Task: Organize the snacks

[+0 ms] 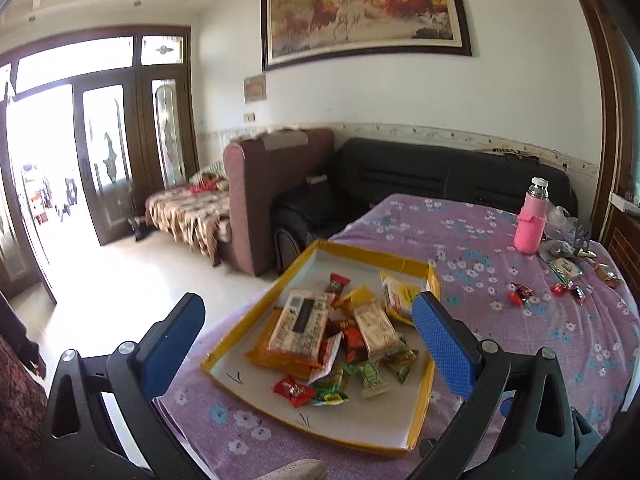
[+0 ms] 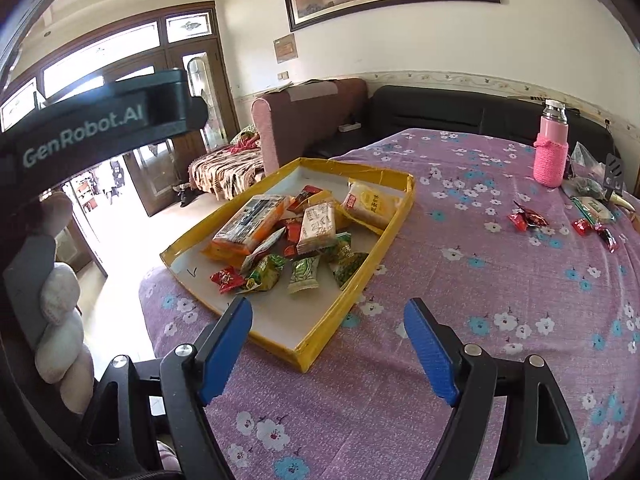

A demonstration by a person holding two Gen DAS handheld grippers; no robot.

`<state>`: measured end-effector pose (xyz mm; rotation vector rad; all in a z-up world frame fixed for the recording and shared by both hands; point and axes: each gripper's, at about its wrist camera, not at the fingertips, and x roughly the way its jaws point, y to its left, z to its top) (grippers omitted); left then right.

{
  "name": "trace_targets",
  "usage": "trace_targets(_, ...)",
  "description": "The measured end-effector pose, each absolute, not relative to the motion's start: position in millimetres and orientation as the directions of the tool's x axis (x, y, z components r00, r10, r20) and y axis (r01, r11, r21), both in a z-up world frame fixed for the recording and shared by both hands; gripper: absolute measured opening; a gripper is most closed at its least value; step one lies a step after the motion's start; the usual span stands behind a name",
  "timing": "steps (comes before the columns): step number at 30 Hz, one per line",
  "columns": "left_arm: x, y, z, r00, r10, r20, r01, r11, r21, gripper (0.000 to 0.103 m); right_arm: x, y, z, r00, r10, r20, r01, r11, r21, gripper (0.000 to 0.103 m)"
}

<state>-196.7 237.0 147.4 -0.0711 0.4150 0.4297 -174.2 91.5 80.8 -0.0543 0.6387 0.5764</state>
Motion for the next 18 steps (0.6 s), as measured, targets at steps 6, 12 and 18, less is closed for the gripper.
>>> trace_targets(6,-191.7,241.4,141.5,0.823,0.363,-0.436,-0.402,0.915,0.003,0.103,-175.1,93.8,78.2,0.645,0.494,-0.583,-0.531,0.839,0.124,0.08)
trace_targets(12,-192.0,237.6,139.0,0.824,0.375,-0.424,-0.403,0.915,0.026,0.103,-175.9,97.3,73.4,0.632,0.497,-0.594,-0.54,0.833,0.122,0.08)
trace_targets(18,-185.6,241.1,134.6,0.801,0.363,-0.476,-0.4,0.916,0.026,0.103,-177.5,98.2,69.6,0.626,0.5,-0.598,-0.547,0.828,0.12,0.08)
